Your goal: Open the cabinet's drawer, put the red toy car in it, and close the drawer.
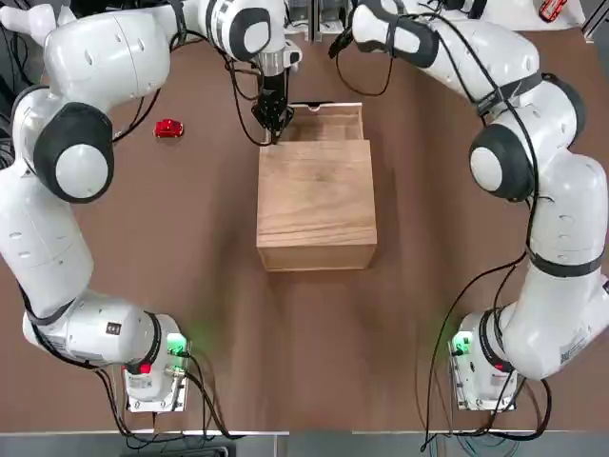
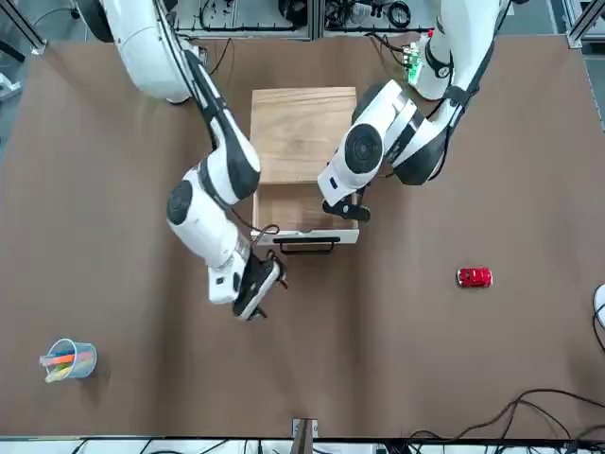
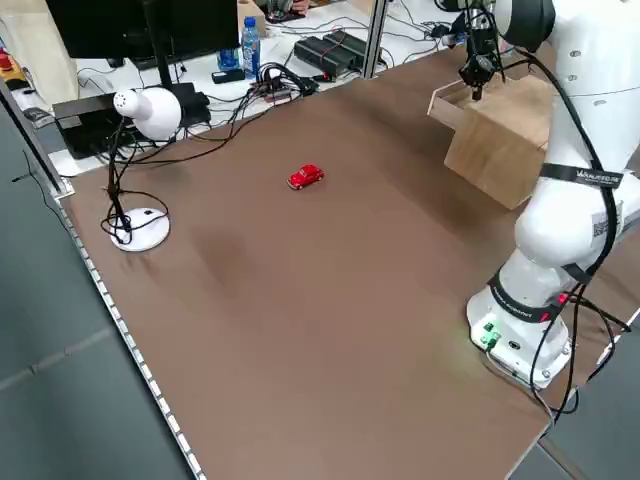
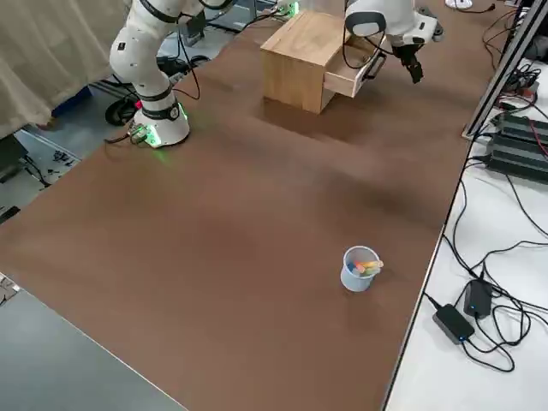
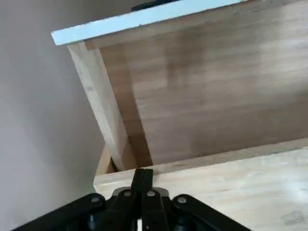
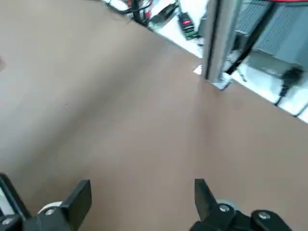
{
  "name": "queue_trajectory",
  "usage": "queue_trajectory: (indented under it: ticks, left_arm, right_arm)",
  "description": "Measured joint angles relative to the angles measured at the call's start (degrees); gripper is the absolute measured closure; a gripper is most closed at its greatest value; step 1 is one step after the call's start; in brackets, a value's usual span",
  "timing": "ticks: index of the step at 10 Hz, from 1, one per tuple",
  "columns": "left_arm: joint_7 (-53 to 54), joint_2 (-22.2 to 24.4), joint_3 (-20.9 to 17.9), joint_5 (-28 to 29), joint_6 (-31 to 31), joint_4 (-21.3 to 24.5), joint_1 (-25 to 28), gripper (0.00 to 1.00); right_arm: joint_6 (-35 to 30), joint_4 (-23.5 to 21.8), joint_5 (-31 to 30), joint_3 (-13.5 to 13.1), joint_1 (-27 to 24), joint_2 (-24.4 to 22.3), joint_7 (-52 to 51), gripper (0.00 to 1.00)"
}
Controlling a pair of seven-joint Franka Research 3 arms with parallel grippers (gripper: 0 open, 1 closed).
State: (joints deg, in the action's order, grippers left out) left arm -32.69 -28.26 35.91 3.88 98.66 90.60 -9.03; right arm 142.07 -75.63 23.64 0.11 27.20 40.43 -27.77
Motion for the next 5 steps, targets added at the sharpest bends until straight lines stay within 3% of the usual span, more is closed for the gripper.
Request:
queue_trajectory:
  ticks: [3, 5]
  left_arm:
    - [0.0, 0.09, -0.07, 0.07, 0.0, -0.56, 0.26, 0.98]
    - [0.04, 2.18, -1.29, 0.67, 0.02, -2.02, 2.07, 0.71]
  right_arm:
    - [-2.18, 0.28, -0.06, -2.92, -1.57, -2.6, 11.39, 0.0]
    - [-11.94, 0.63, -0.04, -7.01, -2.44, -5.54, 18.19, 0.0]
